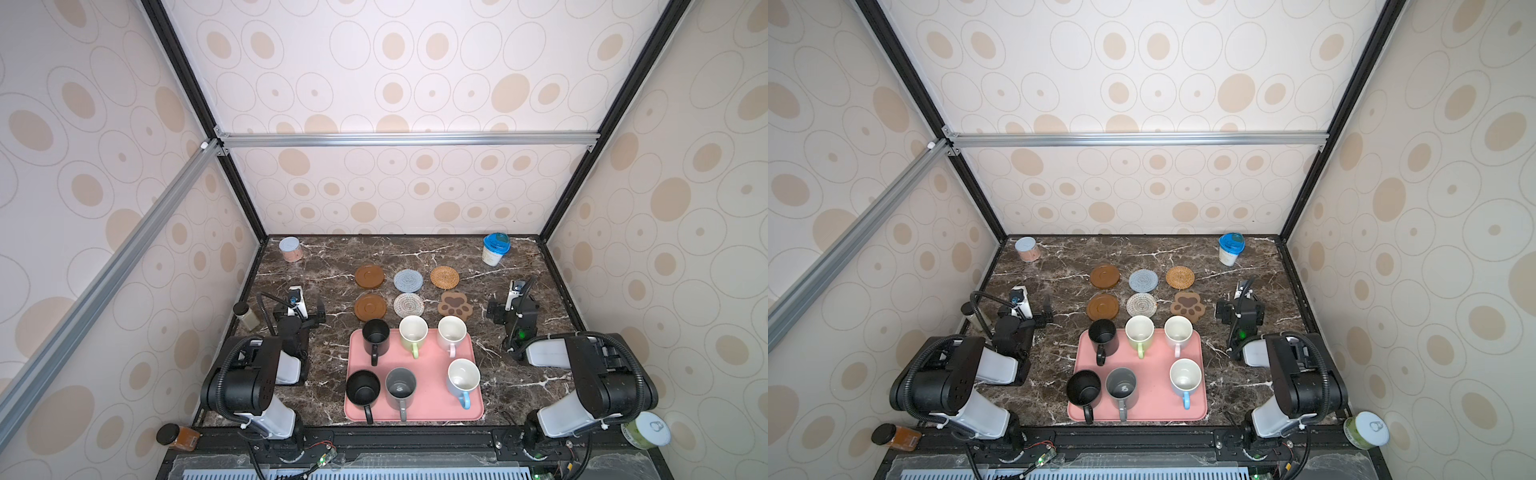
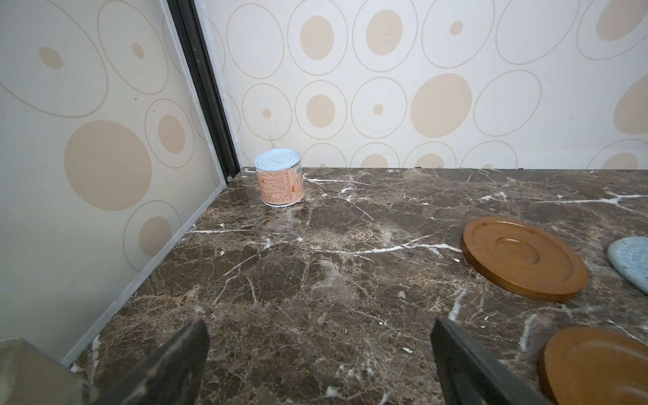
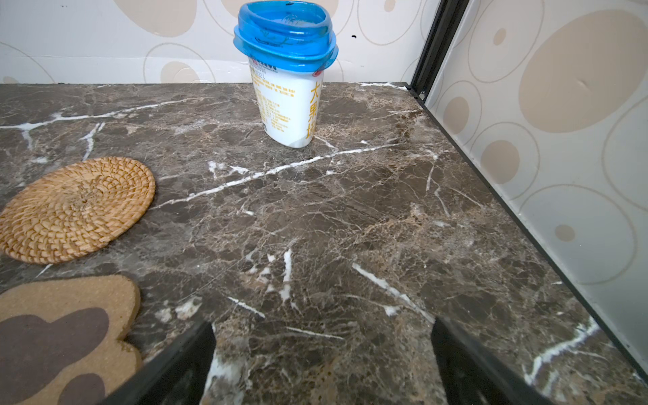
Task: Place cups on coasters
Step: Move the coaster to the top-left of the table.
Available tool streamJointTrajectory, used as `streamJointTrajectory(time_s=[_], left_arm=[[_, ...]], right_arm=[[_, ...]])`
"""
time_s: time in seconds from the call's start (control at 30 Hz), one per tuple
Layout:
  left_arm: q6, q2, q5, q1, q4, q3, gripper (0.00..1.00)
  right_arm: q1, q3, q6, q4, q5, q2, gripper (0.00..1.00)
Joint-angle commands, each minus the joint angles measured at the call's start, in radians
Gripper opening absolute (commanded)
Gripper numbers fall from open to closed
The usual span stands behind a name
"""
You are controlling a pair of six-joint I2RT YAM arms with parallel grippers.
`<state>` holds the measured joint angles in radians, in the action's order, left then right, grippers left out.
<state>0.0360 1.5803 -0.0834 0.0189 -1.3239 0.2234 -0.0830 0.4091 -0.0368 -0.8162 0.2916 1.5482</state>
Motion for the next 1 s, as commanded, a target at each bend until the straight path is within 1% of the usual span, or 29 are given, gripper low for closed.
streamJointTrajectory(time_s=[0.0, 0.03, 0.1, 0.17, 0.23, 0.33, 0.4, 0.47, 0.6, 0.73, 0.83, 0.97], left_arm=[[-0.016, -0.023, -0.001, 0.004, -0.061, -0.022, 1.0], [-0.013, -0.059, -0.012, 0.004, -0.04, -0.027, 1.0], [-0.003, -0.16, -0.032, 0.003, 0.084, -0.011, 1.0], [0.018, -0.277, -0.02, 0.004, 0.29, 0.051, 1.0], [0.051, -0.347, 0.007, 0.003, 0.51, 0.142, 1.0], [0.107, -0.387, 0.044, 0.004, 0.8, 0.288, 1.0], [0.158, -0.374, 0.061, 0.006, 0.95, 0.383, 1.0], [0.199, -0.331, 0.099, 0.009, 1.11, 0.487, 1.0], [0.27, -0.236, 0.176, 0.027, 1.308, 0.647, 1.0], [0.321, -0.165, 0.222, 0.073, 1.388, 0.745, 1.0], [0.355, -0.114, 0.256, 0.107, 1.426, 0.796, 1.0], [0.402, -0.024, 0.354, 0.152, 1.441, 0.851, 1.0]], right_arm=[[0.006, -0.011, 0.005, -0.045, 0.03, -0.018, 1.0], [0.006, -0.004, 0.003, -0.001, 0.021, -0.036, 1.0], [0.006, 0.011, 0.011, 0.046, 0.018, -0.076, 1.0], [-0.002, 0.066, 0.0, 0.218, 0.06, -0.152, 1.0], [0.0, 0.149, -0.034, 0.425, 0.084, -0.216, 1.0], [-0.001, 0.264, -0.079, 0.647, 0.091, -0.268, 1.0], [0.0, 0.341, -0.119, 0.799, 0.08, -0.283, 1.0], [-0.001, 0.425, -0.178, 0.961, 0.059, -0.288, 1.0], [-0.001, 0.543, -0.236, 1.173, -0.028, -0.287, 1.0], [-0.001, 0.58, -0.293, 1.258, -0.086, -0.305, 1.0], [-0.001, 0.587, -0.355, 1.295, -0.077, -0.324, 1.0], [-0.001, 0.601, -0.34, 1.33, -0.153, -0.335, 1.0]])
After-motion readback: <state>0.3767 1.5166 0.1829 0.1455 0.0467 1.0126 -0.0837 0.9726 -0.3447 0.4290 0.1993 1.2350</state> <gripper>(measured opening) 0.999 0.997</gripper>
